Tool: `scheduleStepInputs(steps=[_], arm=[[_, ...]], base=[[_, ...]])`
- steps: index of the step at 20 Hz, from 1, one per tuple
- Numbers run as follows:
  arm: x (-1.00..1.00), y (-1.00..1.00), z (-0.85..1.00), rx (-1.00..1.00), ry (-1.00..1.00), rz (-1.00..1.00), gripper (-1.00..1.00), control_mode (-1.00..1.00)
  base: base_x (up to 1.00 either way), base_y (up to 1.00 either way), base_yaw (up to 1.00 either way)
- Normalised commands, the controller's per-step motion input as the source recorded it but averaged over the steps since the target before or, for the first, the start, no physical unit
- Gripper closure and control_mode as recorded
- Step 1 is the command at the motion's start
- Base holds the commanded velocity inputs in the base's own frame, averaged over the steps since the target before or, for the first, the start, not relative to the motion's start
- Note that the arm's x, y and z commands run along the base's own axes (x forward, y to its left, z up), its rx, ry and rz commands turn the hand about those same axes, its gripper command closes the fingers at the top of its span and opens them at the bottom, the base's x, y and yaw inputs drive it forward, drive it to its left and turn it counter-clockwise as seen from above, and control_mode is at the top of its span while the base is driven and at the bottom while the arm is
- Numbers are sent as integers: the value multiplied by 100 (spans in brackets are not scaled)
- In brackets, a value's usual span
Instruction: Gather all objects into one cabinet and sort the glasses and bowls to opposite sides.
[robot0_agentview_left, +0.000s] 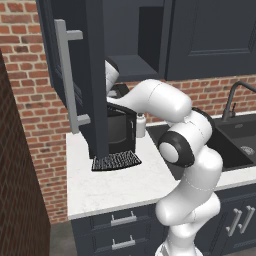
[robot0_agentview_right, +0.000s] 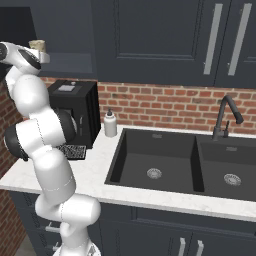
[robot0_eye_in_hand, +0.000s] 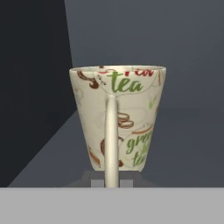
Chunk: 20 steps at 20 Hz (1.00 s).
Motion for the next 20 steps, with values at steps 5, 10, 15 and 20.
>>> scheduleStepInputs(steps=[5,10,15,20], arm=[[-6,-12,0,0,0,0,100,-100],[-3,-30,0,0,0,0,100,-100],[-18,-43,1,0,-3,0,100,-100],[-51,-62,11,0,-7,0,100,-100]], base=[[0,0,0],[0,0,0],[0,0,0],[0,0,0]])
